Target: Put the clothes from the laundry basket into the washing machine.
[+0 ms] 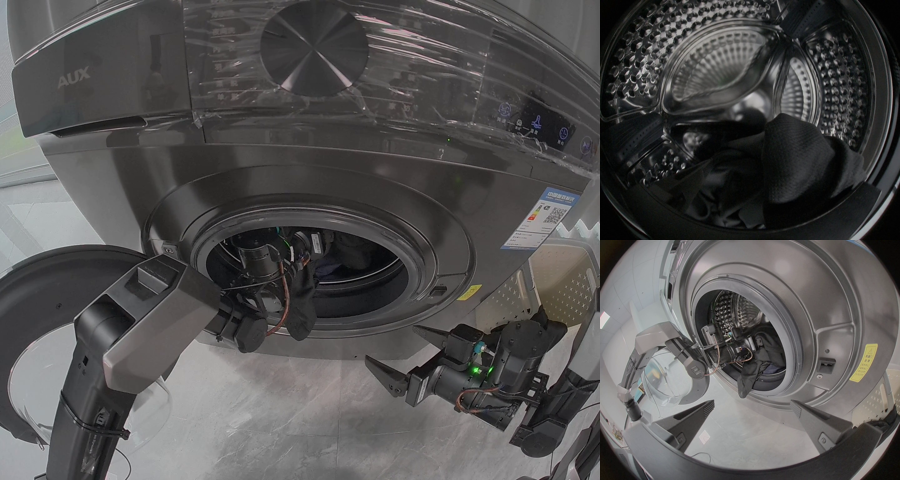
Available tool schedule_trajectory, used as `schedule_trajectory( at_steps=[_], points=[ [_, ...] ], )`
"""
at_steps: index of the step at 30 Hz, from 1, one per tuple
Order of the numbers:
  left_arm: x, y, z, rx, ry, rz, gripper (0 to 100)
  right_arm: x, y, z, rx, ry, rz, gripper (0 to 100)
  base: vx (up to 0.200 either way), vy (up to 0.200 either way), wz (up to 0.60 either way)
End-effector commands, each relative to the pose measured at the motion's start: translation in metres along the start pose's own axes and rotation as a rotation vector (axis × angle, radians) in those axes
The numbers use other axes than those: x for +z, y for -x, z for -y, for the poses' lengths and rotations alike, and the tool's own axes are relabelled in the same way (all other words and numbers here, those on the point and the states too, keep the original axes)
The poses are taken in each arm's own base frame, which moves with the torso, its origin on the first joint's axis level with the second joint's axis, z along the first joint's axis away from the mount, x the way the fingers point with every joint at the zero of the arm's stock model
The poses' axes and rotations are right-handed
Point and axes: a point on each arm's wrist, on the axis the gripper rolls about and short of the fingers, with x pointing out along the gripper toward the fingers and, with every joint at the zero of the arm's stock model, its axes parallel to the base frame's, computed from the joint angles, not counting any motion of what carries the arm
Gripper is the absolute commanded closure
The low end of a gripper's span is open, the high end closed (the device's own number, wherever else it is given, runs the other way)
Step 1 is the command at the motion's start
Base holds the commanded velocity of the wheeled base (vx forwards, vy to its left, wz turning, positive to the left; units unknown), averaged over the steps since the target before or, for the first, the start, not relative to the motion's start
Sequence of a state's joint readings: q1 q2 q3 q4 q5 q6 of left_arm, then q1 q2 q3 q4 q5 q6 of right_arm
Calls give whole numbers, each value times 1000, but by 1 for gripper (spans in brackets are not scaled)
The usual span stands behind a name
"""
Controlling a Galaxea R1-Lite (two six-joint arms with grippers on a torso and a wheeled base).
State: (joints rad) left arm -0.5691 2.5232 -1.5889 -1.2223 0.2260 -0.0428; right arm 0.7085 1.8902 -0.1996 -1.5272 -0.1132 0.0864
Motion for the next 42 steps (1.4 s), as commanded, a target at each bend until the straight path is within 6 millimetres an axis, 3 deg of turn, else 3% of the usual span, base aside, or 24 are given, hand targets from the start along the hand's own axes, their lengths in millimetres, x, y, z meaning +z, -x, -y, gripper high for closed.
schedule_trajectory(
  at_steps=[1,6,13,14,21,31,37,38,42],
  points=[
    [22,20,-1,-9,-19,-105,0,0,-1,-1,5,1,2,0,0,0,0],
    [-13,32,2,-25,-51,-262,0,0,-1,-1,8,1,2,0,0,0,0],
    [-50,37,-2,-28,-73,-356,0,0,-1,-1,9,2,3,0,0,0,0],
    [-52,38,-3,-29,-75,-360,100,1,-1,-1,9,2,5,0,0,0,0],
    [-60,22,-2,-21,-60,-315,100,1,-2,-2,16,2,7,0,0,0,0],
    [-22,-27,3,50,67,-37,100,3,-4,-2,31,2,20,0,0,0,0],
    [-19,-30,5,49,73,-17,100,4,-5,-3,31,0,27,0,0,0,0],
    [-19,-30,5,49,73,-17,0,4,-5,-3,31,0,27,0,0,0,0],
    [-17,-15,11,39,76,-93,0,5,-5,-3,32,1,30,0,0,0,0]
  ],
)
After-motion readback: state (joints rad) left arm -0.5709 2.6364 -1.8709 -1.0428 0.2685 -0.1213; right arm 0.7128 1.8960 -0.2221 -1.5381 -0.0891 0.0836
